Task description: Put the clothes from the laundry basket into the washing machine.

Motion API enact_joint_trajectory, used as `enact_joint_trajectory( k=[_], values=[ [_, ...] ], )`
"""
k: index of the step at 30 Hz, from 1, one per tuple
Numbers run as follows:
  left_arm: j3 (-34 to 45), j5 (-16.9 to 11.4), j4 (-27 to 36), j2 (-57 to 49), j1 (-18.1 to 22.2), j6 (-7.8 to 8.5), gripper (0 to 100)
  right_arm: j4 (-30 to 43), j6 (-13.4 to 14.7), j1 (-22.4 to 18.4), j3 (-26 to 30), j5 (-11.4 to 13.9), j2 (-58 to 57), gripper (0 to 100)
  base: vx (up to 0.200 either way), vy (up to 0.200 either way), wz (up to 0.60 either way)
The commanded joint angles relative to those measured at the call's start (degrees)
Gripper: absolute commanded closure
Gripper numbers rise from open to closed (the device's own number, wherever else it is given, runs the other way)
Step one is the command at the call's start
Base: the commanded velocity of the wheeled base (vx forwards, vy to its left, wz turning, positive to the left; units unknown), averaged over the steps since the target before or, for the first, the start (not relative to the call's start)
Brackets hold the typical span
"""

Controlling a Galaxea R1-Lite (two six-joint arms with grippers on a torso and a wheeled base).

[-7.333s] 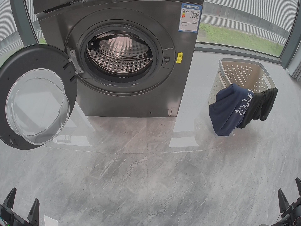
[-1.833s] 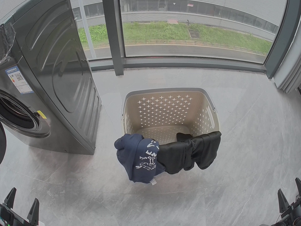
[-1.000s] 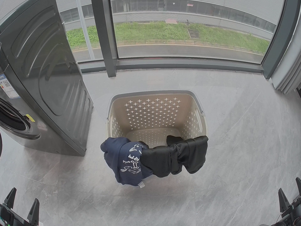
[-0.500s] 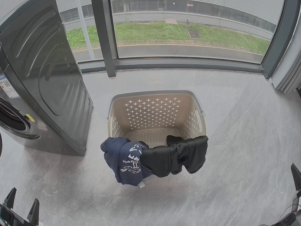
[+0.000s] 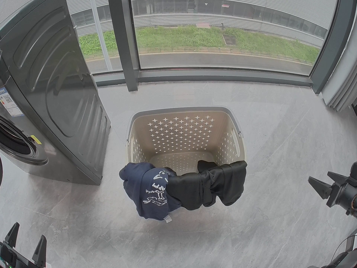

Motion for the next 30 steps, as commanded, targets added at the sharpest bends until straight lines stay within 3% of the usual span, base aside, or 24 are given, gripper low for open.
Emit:
enact_joint_trajectory(
  k=[1,5,13,18,21,30],
  values=[
    [0.92,0.02,-0.01,-0.22,0.0,-0.03,0,-8.16,0.73,2.72,-0.03,0.13,18.64,0,0.0,0.0,0.0],
    [0.92,0.02,-0.01,-0.22,0.0,-0.03,0,-12.82,1.0,4.12,0.23,-0.22,24.27,0,0.0,0.0,0.0],
    [0.92,0.02,-0.01,-0.13,-0.08,-0.03,0,-13.44,2.14,6.14,-0.82,-0.66,27.69,0,0.0,0.0,0.0],
    [0.92,0.02,-0.01,-0.13,-0.08,-0.03,0,-13.53,7.41,11.59,-3.11,-4.44,32.44,0,0.0,0.0,0.0],
    [0.92,0.02,-0.01,-0.13,-0.17,-0.03,0,-13.44,8.64,13.61,-4.25,-5.94,34.29,0,0.0,0.0,0.0],
    [0.92,0.02,-0.01,-0.13,-0.17,-0.03,0,-15.9,8.29,15.55,-7.33,-6.2,40.79,0,0.0,0.0,0.0]
  ],
)
